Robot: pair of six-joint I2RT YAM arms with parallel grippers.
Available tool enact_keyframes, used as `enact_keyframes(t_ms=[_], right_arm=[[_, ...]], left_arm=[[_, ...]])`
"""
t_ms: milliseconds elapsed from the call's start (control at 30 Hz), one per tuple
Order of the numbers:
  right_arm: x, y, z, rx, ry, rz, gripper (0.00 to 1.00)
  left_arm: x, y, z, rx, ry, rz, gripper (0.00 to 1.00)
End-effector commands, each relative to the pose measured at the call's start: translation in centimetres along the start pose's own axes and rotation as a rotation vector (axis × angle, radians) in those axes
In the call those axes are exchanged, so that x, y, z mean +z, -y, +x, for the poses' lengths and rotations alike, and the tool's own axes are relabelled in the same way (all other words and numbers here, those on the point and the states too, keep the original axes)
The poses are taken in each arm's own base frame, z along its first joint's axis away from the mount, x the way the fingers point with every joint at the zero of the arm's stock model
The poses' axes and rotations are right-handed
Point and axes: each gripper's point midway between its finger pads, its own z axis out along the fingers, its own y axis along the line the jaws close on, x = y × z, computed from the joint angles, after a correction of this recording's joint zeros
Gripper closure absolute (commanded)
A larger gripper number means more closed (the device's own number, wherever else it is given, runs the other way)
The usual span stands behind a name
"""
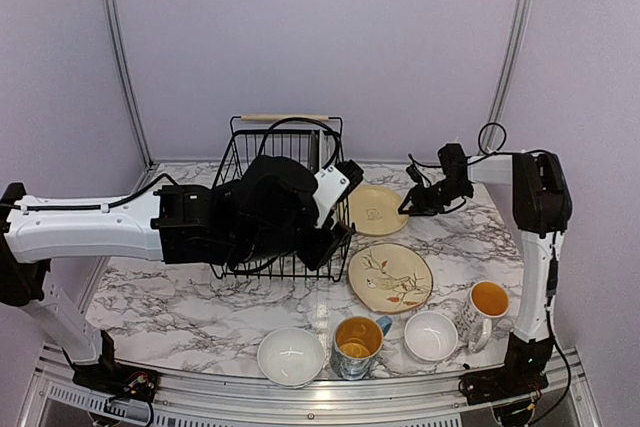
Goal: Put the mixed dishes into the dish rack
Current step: Grab the plate at the center of the board.
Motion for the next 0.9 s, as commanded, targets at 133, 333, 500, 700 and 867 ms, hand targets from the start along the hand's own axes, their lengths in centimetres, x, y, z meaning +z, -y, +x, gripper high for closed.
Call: enact_keyframes(t_ms=[133, 333, 500, 700, 867], right_arm=[[2.5, 1.3, -1.1, 0.168, -0.028, -0.030, 0.69], [1.8, 0.5, -1.0, 0.187, -0.023, -0.065, 0.84], [-2.4, -0.5, -1.8, 0.213, 0.059, -0.096, 1.00], [-9.5, 0.4, -2.2, 0.232, 0.176, -0.093, 1.00], [-13.6, -0.2, -0.4, 0.206, 0.195, -0.081, 1.00]], left_arm=[[-0.9, 0.4, -1.7, -0.050, 0.032, 0.008, 0.51], [-0.7, 0.4, -1.8, -0.059, 0.038, -0.002, 0.51], [0.3, 1.6, -2.1, -0.035, 0.031, 0.028, 0.50], [2.4, 4.1, -2.8, 0.025, 0.027, 0.068, 0.50], [3.6, 6.4, -3.6, 0.126, 0.030, 0.087, 0.47]])
